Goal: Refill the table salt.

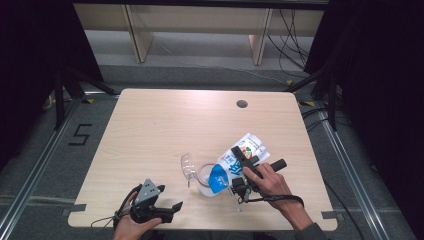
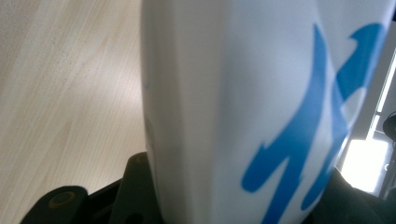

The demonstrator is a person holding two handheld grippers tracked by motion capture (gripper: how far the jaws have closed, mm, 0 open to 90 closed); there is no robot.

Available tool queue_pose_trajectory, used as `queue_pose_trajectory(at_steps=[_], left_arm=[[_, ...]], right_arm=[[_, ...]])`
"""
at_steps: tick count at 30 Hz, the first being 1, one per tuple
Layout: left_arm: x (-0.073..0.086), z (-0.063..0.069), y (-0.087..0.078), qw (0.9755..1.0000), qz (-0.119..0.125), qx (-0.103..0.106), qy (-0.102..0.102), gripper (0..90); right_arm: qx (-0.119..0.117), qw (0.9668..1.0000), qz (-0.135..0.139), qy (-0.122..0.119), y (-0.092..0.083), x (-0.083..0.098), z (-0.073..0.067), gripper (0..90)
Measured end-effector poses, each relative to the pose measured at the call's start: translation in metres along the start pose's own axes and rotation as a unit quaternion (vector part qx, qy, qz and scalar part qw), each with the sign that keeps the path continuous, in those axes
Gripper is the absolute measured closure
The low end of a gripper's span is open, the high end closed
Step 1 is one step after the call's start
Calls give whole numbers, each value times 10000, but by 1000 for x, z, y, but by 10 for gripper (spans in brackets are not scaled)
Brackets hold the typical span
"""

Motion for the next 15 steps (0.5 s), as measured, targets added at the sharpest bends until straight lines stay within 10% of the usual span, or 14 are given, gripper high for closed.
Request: queue_pose_trajectory(at_steps=[15], left_arm=[[0,0,0,10000,22,-12,-36,154]], right_arm=[[23,10000,18,-57,0,0,1,608]])
Point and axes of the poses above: each handheld gripper's, and its own axes: y roughly forward along the jaws, x roughly out of its underside, z roughly to its right, the point moved 4 cm from there along y, roughly forward along the jaws, and after that the axes turned 13 degrees about y, right-handed, at the moved point
